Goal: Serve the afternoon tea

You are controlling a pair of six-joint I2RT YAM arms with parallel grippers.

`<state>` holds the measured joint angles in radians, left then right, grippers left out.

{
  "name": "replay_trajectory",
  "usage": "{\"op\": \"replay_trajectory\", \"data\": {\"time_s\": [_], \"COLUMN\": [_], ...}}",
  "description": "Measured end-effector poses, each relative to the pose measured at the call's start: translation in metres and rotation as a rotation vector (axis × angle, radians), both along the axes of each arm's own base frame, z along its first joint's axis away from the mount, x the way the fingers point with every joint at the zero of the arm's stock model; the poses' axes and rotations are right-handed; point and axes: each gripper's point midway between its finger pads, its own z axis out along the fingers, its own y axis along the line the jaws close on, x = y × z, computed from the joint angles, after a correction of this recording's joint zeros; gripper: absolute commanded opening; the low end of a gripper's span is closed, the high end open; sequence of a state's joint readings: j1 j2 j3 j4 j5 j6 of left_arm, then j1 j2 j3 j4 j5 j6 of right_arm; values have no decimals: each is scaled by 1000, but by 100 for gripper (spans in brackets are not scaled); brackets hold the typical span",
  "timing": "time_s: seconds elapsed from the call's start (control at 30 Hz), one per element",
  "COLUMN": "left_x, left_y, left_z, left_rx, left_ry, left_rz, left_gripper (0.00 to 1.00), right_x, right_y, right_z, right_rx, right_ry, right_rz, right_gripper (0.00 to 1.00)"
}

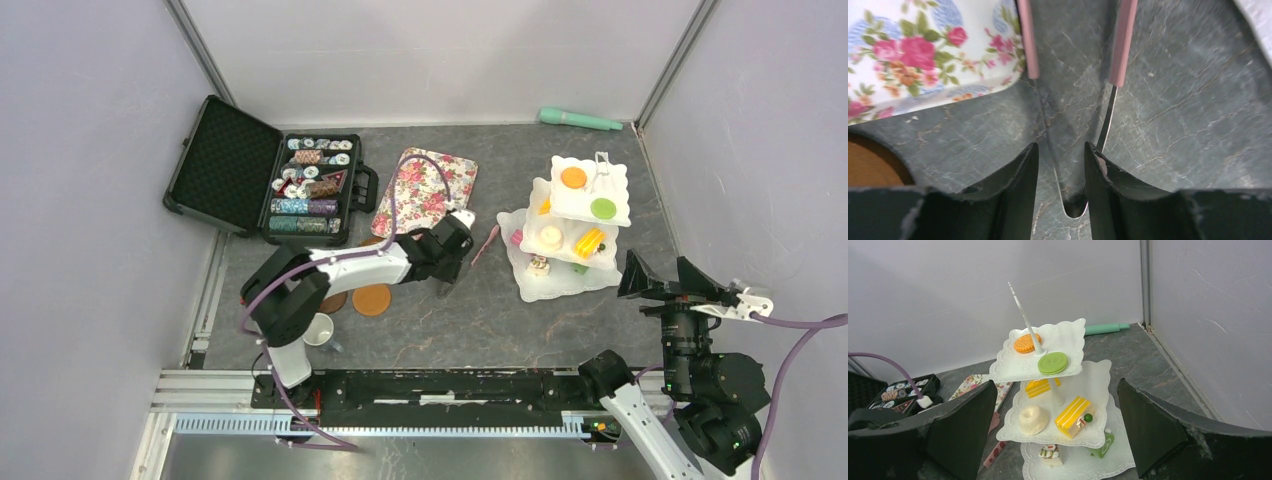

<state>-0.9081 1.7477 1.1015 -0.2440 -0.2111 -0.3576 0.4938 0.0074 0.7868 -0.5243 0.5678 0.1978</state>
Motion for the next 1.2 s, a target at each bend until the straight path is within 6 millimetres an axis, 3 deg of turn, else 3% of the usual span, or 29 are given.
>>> {"op": "replay_trajectory", "data": {"time_s": [0.2,0.43,0.7,0.9,1.03,1.2], "left_x": [-12,-12,-2,10,36,73], "left_y": [-13,-19,-15,-9,13,50], "left_z": [-28,-25,-4,36,53,56], "left_rx": [155,241,261,221,184,152], "left_ry": [4,-41,-70,-128,-139,-115], "left_rz": [-45,-56,-21,24,104,225], "left_gripper": [23,2,2,2,2,2], "right_x": [0,0,0,0,0,0], "right_y": [1,1,2,2,3,3], "right_z": [0,0,0,0,0,0], "right_rx": [8,14,16,17,19,20], "right_ry": [-1,-1,-2,-2,-2,-2], "right_rz": [5,7,13,14,14,14], "right_gripper": [98,98,98,98,98,98]}}
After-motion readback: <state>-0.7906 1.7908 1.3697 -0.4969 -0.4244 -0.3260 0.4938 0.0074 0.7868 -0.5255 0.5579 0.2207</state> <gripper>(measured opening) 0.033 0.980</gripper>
